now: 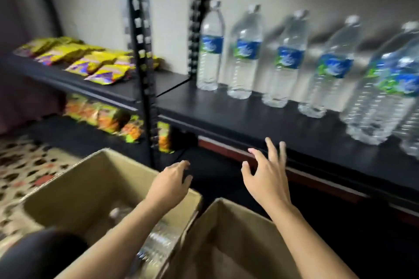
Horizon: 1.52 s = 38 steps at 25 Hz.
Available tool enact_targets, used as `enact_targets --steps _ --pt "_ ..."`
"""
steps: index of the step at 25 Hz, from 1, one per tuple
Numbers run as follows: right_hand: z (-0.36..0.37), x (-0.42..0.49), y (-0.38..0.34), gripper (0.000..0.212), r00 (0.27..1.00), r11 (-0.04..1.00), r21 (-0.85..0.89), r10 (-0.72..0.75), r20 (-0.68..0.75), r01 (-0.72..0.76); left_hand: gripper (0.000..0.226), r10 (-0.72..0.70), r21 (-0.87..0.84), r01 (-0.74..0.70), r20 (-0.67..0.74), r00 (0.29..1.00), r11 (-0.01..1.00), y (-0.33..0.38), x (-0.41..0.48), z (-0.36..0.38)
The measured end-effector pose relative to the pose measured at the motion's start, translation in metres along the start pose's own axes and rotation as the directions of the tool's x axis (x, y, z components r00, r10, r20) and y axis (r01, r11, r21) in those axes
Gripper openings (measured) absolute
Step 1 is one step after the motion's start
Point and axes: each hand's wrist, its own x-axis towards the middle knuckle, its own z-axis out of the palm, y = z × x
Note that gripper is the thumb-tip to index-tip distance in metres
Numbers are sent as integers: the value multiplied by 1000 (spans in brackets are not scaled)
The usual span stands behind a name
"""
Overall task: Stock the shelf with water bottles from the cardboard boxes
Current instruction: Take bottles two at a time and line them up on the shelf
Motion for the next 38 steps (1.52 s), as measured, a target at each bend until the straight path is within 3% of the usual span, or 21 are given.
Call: enact_targets --steps 3,5,8,10,12,14,18,20,22,25,27,29,34,38 --pt "47 -7 -66 37 997 994 100 -46 56 40 46 -380 -59 383 46 924 922 -62 -11 20" --pt "78 -15 -95 37 962 988 98 -137 238 117 43 -520 -148 529 94 849 836 -84 -18 36" --pt "126 -27 -118 42 779 997 41 -76 623 65 34 -699 -186 708 121 705 681 -117 -26 54" --pt "156 -32 -125 47 668 997 -56 9 744 48 44 -824 -270 823 143 548 500 -137 -32 63" --pt "185 -35 -129 48 603 993 -105 48 796 59 59 -883 -280 884 181 432 375 -155 -38 81" --pt "211 -37 -134 48 542 988 -112 36 839 109 68 -908 -254 917 209 363 308 -166 -45 108" --pt "269 -47 -138 64 438 982 -106 28 898 155 54 -935 -176 969 279 217 172 -179 -50 158" --pt "297 -56 -137 86 373 983 -113 53 926 143 64 -953 -313 947 300 26 -73 -182 -46 172" --pt "322 -64 -134 103 327 987 -114 70 943 117 79 -938 -521 798 309 -155 -303 -186 -49 184" --pt "351 -75 -129 118 337 991 -114 85 938 68 88 -898 -686 584 276 -343 -434 -200 -51 211" --pt "366 -80 -124 121 397 989 -131 93 913 70 91 -883 -712 538 268 -386 -451 -209 -50 225" --pt "374 -81 -118 120 454 985 -144 86 887 95 86 -891 -702 563 248 -380 -435 -212 -52 230" --pt "386 -71 -110 112 451 986 -153 105 886 70 77 -922 -692 632 134 -364 -350 -209 -68 242" --pt "382 -72 -108 99 462 991 -111 66 885 70 82 -907 -728 551 255 -335 -408 -228 -72 248"
